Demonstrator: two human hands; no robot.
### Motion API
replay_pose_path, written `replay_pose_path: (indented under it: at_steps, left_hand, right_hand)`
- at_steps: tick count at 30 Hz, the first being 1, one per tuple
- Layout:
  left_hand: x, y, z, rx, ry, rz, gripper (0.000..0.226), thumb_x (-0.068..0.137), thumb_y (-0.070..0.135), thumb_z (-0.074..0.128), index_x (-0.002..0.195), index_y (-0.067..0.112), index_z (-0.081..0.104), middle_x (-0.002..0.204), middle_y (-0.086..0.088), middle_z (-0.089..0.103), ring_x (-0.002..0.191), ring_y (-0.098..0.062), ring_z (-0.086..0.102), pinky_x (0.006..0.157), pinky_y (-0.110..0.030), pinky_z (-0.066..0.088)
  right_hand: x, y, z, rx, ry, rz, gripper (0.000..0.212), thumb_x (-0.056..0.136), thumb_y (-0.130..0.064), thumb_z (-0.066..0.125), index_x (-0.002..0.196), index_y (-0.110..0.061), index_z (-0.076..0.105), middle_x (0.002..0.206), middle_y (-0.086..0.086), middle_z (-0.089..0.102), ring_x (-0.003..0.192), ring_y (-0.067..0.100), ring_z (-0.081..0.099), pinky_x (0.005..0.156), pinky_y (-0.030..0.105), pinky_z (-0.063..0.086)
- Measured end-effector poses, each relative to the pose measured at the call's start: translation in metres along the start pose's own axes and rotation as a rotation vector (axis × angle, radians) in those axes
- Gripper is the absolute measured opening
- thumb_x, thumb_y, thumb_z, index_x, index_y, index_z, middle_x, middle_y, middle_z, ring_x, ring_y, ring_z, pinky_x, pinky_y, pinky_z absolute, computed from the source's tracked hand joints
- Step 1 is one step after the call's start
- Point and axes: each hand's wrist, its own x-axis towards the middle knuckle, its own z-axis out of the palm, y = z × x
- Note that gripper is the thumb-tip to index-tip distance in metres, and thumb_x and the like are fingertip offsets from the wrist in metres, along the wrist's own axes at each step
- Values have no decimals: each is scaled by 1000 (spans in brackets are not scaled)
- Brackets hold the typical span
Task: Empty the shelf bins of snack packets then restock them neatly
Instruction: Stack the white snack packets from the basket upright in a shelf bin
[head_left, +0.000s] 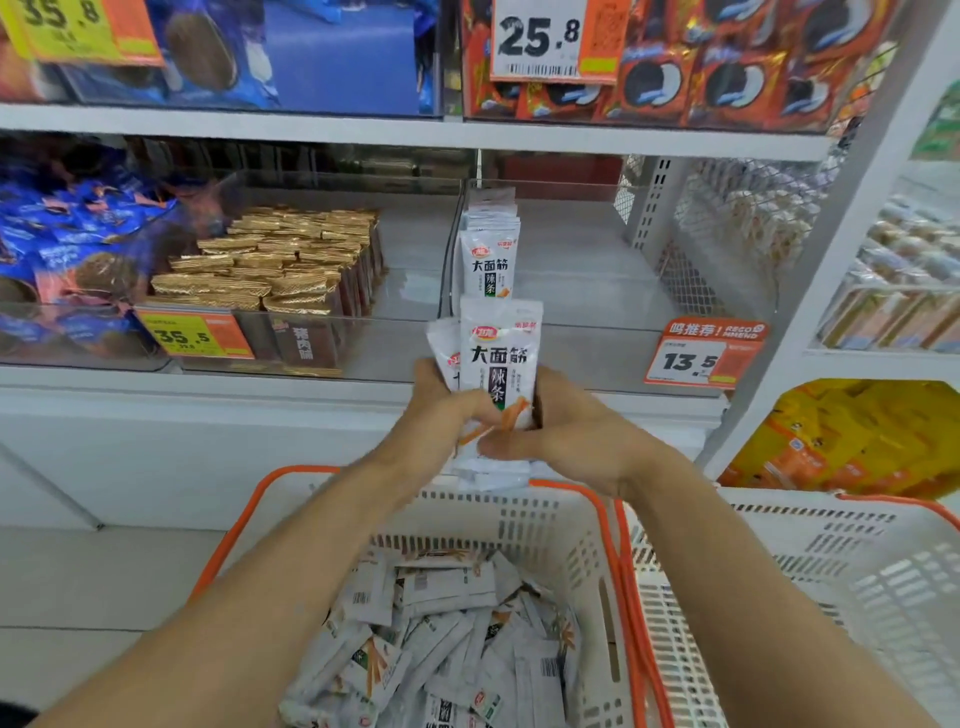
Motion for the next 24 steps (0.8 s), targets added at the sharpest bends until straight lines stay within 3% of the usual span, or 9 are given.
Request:
replay_pose_path:
  at_steps: [2,4,10,12,14,18,20,22,24]
  left_hand:
    - [12,41,-4,258,-83,101,41,83,5,73,117,16,54,120,-4,68,97,-9,66,72,-20,53]
    - [20,76,-12,546,-128,173,60,83,27,79,133,23,46,119,5,63,102,-8,63,80,-23,52]
    - [54,53,-41,959,181,381,81,84,26,79,149,12,33,143,-9,48,128,-21,50,101,-29,39]
    - [66,32,-43,911,154,395,81,85,23,79,151,13,33,140,-7,54,123,-22,55,96,-26,40]
    - [77,18,-43,876,202,448,70,87,18,76,148,16,41,130,-4,62,113,-21,62,90,-26,44]
    - [90,3,-40,800,397,558,50,91,9,66,139,19,53,118,1,68,96,-19,67,81,-30,51]
    - [92,0,-39,796,407,585,50,90,8,66,137,20,55,118,3,69,95,-16,66,80,-28,50]
    - [92,0,-38,781,383,607,50,88,10,66,137,20,56,119,4,69,96,-13,65,84,-29,51]
    - [91,2,-38,794,356,594,56,85,16,69,139,23,54,122,5,68,99,-14,64,85,-29,50]
  right_hand:
    - [7,-20,-22,-18,96,-62,57,80,10,75,132,-8,57,119,2,73,109,15,69,93,34,58]
    - [16,-38,-45,-61,204,-127,52,78,7,79,126,-7,63,113,0,75,101,9,72,81,23,58]
    - [77,-49,-90,-373,453,-210,56,79,2,81,130,-5,57,110,-2,68,78,-23,60,67,3,48]
    - [102,-37,-91,-401,406,-103,58,77,4,81,129,-4,57,106,-3,69,79,-15,64,73,11,55]
    - [128,-21,-84,-399,322,19,63,73,-1,86,129,-6,57,109,0,72,92,6,70,90,35,59]
    - [169,-5,-74,-658,179,253,114,38,-61,89,136,-16,52,125,4,62,115,23,62,99,39,53]
    - [167,-17,-67,-798,147,350,99,57,-59,87,138,-14,53,129,10,59,117,28,59,100,38,52]
    - [169,-17,-65,-779,76,317,57,82,-38,81,129,-13,62,126,13,65,115,30,63,99,41,53]
    - [168,-12,-65,-726,79,277,35,82,-32,81,113,-18,72,113,8,72,105,26,69,92,41,58]
